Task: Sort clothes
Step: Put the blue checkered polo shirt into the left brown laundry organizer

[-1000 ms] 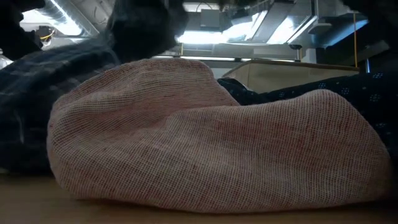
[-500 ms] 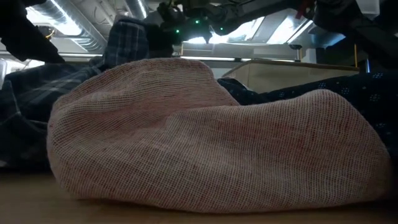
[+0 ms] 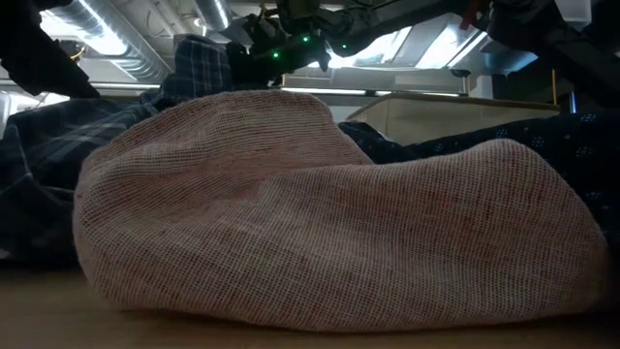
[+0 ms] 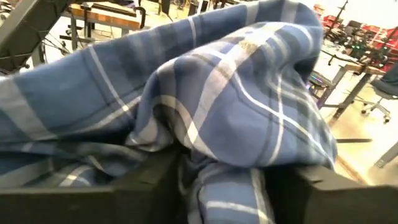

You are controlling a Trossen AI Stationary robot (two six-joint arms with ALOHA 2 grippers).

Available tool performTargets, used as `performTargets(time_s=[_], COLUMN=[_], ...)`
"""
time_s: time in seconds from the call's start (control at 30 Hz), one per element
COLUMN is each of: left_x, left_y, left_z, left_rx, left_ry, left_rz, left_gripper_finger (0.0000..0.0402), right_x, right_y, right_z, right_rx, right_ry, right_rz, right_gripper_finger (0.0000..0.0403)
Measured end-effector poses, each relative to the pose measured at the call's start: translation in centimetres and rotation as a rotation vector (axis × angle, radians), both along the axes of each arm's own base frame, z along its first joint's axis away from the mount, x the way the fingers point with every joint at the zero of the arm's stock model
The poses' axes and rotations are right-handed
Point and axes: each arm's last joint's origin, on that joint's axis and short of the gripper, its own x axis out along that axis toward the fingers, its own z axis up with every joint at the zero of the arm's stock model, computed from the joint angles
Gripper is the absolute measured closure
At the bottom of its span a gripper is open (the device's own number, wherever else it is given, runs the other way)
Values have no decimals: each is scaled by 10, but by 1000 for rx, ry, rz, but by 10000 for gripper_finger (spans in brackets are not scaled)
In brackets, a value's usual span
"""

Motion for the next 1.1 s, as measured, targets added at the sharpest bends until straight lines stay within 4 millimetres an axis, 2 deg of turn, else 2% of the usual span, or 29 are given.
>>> performTargets(time_s=[0.13, 0.27, 0.5, 0.63, 0.83, 1.1], left_x=[0, 0, 0, 0, 0, 0], left_y=[0, 0, 0, 0, 0, 0], left_z=[0, 0, 0, 0, 0, 0], left_rx=[-3, -4, -4, -4, -3, -4], left_ry=[0, 1, 2, 3, 3, 3], left_rz=[1, 0, 0, 0, 0, 0], left_gripper_finger=[229, 229, 229, 229, 229, 229], right_x=[0, -1, -9, -20, -44, -64], right_y=[0, 0, 4, 12, 36, 80], right_z=[1, 10, 45, 60, 91, 98], right_rx=[-6, -7, 12, 24, 36, 77], right_ry=[-8, -10, 45, 94, 143, 345], right_rz=[-15, -15, -14, -1, 29, 96], right_gripper_finger=[152, 120, 107, 107, 107, 107])
